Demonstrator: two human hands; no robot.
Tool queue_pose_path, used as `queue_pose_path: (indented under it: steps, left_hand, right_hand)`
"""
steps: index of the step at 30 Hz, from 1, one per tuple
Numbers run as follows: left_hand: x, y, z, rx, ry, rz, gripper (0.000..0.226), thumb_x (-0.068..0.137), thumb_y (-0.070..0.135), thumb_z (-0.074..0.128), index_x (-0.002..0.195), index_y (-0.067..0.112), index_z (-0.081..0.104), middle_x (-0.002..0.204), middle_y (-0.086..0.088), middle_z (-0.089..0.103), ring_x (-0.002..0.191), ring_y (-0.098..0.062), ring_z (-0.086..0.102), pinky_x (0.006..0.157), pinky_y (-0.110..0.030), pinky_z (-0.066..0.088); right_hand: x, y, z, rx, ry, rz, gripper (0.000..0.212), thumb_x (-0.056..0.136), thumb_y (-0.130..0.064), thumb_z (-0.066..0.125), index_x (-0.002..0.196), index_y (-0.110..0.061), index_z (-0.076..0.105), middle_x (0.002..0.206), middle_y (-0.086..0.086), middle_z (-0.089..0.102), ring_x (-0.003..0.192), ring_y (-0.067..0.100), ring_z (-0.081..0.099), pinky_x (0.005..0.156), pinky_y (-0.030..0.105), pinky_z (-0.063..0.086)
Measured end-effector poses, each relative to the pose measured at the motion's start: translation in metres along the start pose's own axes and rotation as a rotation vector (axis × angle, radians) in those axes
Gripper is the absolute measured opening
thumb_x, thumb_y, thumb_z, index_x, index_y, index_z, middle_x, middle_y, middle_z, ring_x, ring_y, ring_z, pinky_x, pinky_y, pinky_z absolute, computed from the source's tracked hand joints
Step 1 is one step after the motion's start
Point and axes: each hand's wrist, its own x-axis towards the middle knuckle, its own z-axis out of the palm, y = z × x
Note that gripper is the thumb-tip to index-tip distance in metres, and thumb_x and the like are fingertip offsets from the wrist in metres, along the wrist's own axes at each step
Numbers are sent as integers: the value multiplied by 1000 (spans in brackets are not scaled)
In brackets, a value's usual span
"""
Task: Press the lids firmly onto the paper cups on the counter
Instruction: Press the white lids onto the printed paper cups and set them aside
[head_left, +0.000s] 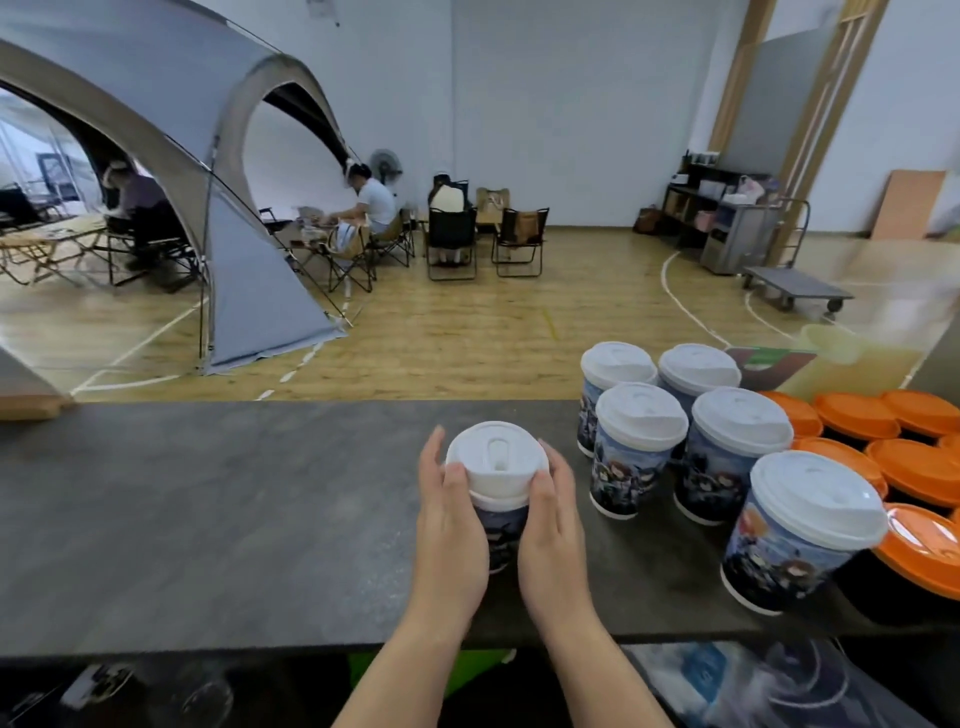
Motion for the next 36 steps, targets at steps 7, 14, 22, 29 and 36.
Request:
queue_pose_path:
  steps: [7, 14, 22, 29, 36]
  left_hand:
    - [13, -2, -7, 207, 28, 257, 40, 103, 36, 27, 133, 37, 54, 128, 25, 59, 121, 10, 52, 99, -15, 44]
    - [17, -11, -7, 245, 27, 315, 52, 95, 56, 19, 132, 38, 51, 121, 21, 63, 114, 2, 59, 91, -16, 48]
    - [16, -10, -8, 211, -10, 256, 48, 95, 55, 21, 130, 39, 49, 116, 18, 65, 109, 3, 61, 85, -13, 48]
    - [7, -6, -14, 252, 22, 287, 16, 105, 33, 36, 117, 31, 48, 115, 12, 60, 105, 5, 56, 81, -8, 43]
    - [15, -2, -12, 342, 32, 278, 24, 100, 51, 33, 121, 40, 40, 109, 9, 53, 102, -6, 56, 74, -16, 42]
  right_hand:
    - [11, -5, -2, -172, -85, -148, 52, 92, -53, 24, 139, -42, 44, 131, -20, 57, 119, -15, 49, 94, 3, 37]
    - [10, -3, 4, -184, -55, -196, 55, 92, -52, 21, 138, -34, 45, 117, -27, 58, 105, -21, 53, 81, 0, 38]
    - [8, -7, 8, -137, -43, -160, 53, 91, -56, 23, 138, -38, 40, 120, -32, 54, 106, -20, 52, 82, -1, 38]
    - [23, -18, -3, -36, 121, -69, 16, 103, -17, 44, 108, -22, 59, 98, -4, 66, 98, 12, 63, 76, 17, 47]
    - [19, -13, 0, 16, 5, -37, 30, 104, -32, 41, 121, -22, 62, 112, -9, 69, 106, 3, 63, 87, 15, 48]
